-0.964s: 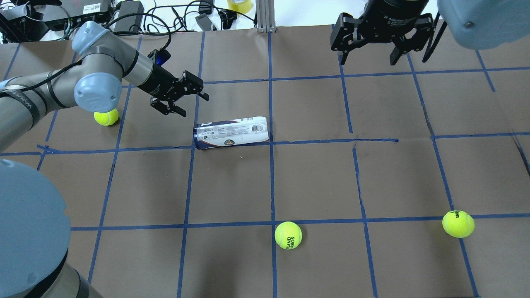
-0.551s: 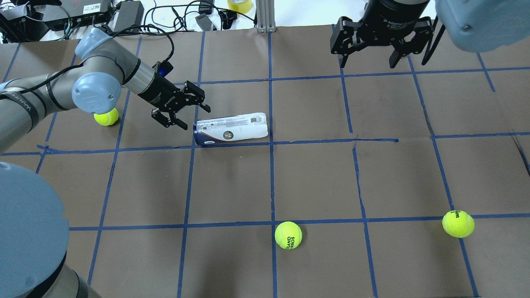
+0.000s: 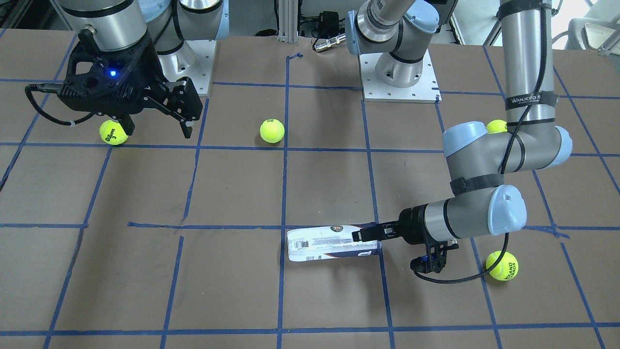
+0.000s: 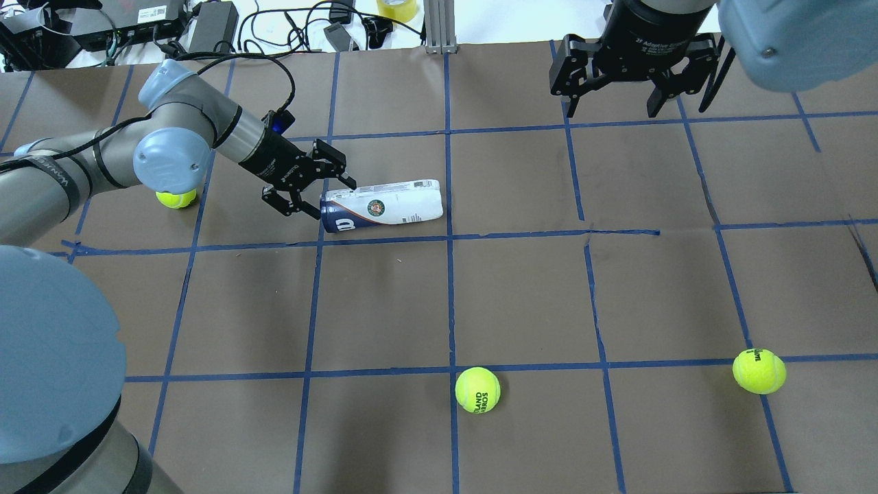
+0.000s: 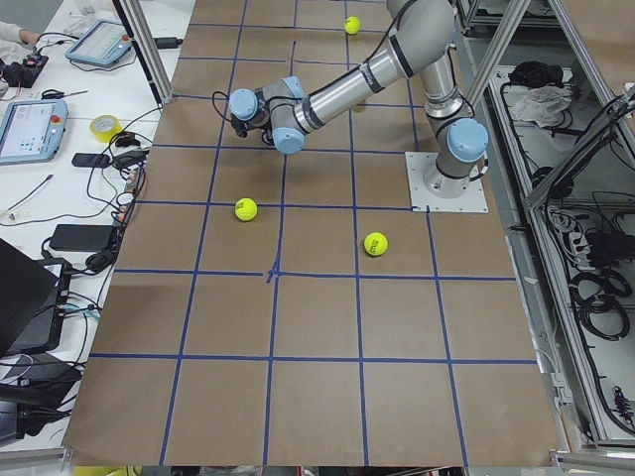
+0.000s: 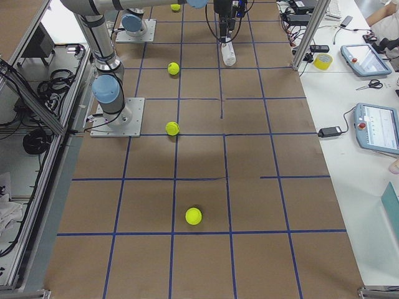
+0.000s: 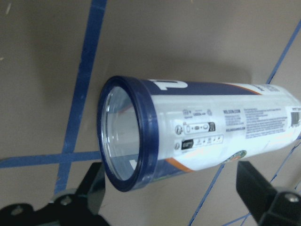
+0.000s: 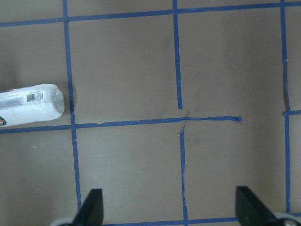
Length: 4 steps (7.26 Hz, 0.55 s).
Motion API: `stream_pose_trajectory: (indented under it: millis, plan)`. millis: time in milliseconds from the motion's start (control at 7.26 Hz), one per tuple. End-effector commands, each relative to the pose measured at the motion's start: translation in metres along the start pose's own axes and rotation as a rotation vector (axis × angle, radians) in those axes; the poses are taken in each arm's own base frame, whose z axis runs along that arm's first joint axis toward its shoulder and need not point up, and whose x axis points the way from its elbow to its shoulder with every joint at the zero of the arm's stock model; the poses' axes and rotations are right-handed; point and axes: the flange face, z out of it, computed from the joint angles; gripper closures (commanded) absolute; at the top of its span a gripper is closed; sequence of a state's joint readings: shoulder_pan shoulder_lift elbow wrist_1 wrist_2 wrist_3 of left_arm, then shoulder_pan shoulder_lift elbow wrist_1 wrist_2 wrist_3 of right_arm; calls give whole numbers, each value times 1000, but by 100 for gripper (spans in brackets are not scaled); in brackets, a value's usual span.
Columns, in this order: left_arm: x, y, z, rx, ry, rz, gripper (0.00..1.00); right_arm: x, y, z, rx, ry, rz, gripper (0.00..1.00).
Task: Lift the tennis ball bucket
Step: 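Lower the left gripper onto the lying tube's open end and grasp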
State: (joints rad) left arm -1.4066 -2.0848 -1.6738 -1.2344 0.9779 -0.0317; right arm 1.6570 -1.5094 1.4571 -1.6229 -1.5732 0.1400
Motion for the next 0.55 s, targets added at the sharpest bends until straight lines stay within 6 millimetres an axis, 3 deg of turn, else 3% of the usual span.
stream_pose_trajectory:
  millis: [0,275,413]
  plan:
    - [-2,-6,8,6,20,6,0,1,0,0,0,1,3,0]
    - [0,-4,15,-5,16,-8,0,0,0,1,-2,-2,1,0]
    - [1,-5,14,-3,18,-26,8,0,0,0,0,-2,1,0]
